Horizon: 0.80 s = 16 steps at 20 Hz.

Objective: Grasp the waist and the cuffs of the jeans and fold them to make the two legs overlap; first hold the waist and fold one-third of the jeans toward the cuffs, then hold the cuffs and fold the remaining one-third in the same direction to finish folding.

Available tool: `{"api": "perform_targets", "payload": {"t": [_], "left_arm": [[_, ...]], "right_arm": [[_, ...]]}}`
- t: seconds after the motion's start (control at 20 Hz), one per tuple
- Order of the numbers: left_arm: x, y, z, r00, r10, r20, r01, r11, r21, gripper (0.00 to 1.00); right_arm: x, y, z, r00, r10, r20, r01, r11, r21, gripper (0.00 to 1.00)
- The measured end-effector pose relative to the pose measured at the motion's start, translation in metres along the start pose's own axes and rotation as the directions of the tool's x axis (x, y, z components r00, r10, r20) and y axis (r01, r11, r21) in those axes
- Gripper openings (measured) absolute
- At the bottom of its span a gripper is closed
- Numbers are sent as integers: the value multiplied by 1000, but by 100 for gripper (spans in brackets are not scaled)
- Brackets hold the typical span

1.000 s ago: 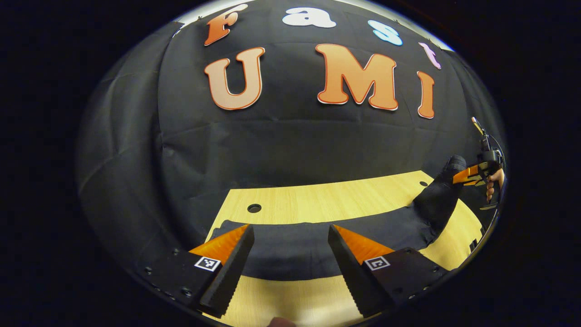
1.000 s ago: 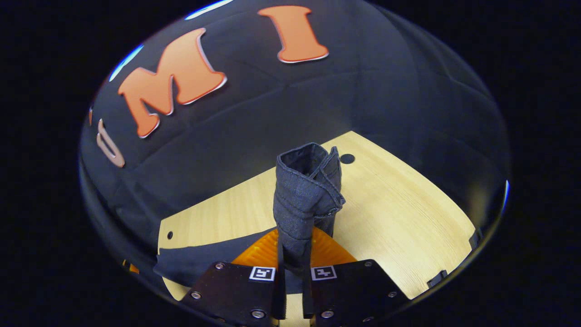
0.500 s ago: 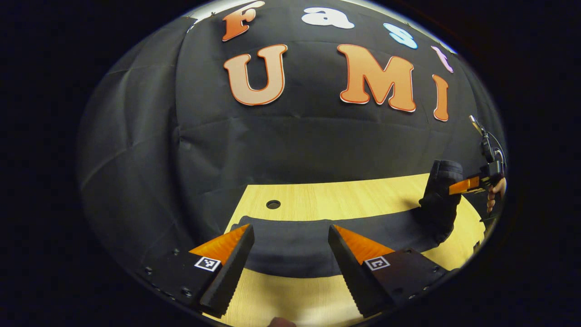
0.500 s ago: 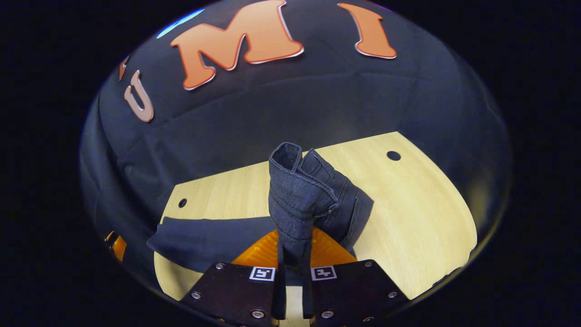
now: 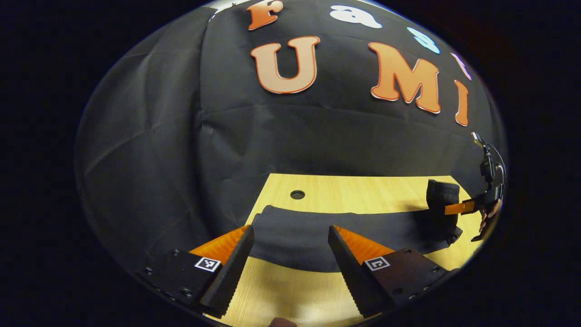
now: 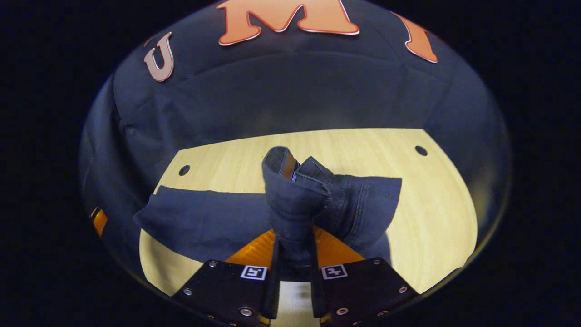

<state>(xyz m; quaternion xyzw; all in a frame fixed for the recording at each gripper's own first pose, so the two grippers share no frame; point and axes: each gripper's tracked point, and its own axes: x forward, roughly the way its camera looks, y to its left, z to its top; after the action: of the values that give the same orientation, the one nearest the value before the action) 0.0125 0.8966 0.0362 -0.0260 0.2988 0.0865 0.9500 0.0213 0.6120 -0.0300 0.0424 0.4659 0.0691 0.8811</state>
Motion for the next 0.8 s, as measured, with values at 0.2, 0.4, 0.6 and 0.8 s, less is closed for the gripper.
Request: {"api": "perform_targets", "payload": {"t": [0.2,0.4,0.6,0.8], "left_arm": [[23,23,-12,996,12,-89,-21,995,-96,99],[50,43,-26,980,3,-197,-39,984,-175,98],[87,58,-56,935,-48,-351,-57,958,-283,98],[111,69,-82,867,-54,-495,-129,936,-327,99]], "right_arm": [[12,16,-18,999,-9,-39,8,1000,-25,41],[8,50,-10,998,59,1,-59,998,4,81],[-8,52,1,997,44,56,-45,999,15,87],[-35,35,10,992,-21,121,19,1000,17,90]]}}
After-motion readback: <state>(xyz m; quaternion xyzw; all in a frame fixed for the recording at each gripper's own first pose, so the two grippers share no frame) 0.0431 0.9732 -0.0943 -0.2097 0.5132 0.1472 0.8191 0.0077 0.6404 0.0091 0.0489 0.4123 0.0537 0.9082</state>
